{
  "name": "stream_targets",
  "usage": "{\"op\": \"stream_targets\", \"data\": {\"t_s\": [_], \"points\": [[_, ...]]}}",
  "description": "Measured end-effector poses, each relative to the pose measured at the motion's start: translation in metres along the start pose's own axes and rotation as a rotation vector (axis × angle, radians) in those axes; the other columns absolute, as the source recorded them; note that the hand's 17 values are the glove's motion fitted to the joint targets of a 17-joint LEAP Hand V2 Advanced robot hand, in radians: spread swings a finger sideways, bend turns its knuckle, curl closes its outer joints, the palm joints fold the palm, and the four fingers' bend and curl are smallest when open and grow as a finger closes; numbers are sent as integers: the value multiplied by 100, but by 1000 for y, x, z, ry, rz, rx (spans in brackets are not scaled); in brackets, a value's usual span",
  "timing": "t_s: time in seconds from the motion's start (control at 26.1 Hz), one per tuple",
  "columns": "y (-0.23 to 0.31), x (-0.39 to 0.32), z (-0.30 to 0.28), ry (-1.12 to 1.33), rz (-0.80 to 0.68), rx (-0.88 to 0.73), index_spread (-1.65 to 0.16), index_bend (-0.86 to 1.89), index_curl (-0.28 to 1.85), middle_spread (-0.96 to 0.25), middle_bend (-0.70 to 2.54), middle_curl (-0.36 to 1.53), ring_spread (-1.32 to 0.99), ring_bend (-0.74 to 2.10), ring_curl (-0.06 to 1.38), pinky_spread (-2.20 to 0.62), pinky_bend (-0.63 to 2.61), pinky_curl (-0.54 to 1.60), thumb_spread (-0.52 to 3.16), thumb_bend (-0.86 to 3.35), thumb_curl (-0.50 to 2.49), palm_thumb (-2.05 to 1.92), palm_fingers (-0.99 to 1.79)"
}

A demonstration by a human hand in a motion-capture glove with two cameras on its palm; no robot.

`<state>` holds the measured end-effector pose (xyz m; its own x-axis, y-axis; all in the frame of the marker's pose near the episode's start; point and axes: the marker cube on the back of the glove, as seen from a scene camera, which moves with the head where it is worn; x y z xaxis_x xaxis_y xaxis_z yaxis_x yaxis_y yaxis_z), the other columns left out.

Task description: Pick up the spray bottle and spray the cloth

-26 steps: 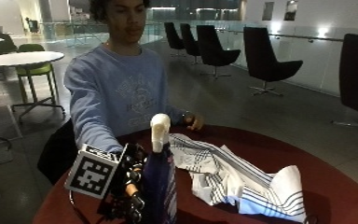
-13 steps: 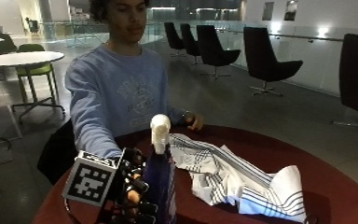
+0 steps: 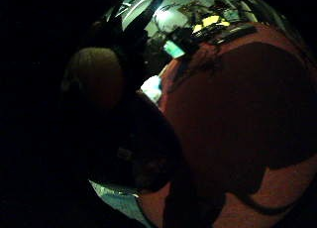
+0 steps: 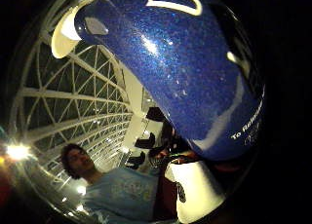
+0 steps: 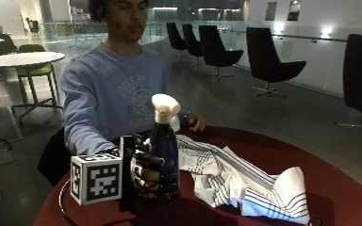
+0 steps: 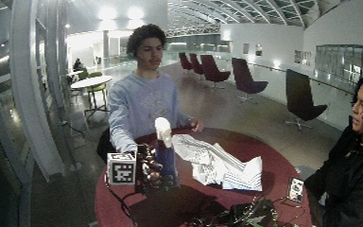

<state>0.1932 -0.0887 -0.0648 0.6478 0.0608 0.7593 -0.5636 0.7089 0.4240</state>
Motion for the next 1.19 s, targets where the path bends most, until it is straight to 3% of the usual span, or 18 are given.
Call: {"op": "stream_targets", "data": {"t_s": [0.31,0.65,1.19], "points": [[19,-39,35,-164,-16,-267,-36,5,6,-3,36,40,3,75,41,27,66,38,91,-3,44,75,46],[55,-61,57,-237,136,-499,-37,3,5,-4,43,42,4,76,40,27,67,37,92,-3,45,72,53],[77,-81,81,-194,380,-633,-37,3,3,-3,44,43,6,78,40,26,69,37,95,-3,46,70,53]]}}
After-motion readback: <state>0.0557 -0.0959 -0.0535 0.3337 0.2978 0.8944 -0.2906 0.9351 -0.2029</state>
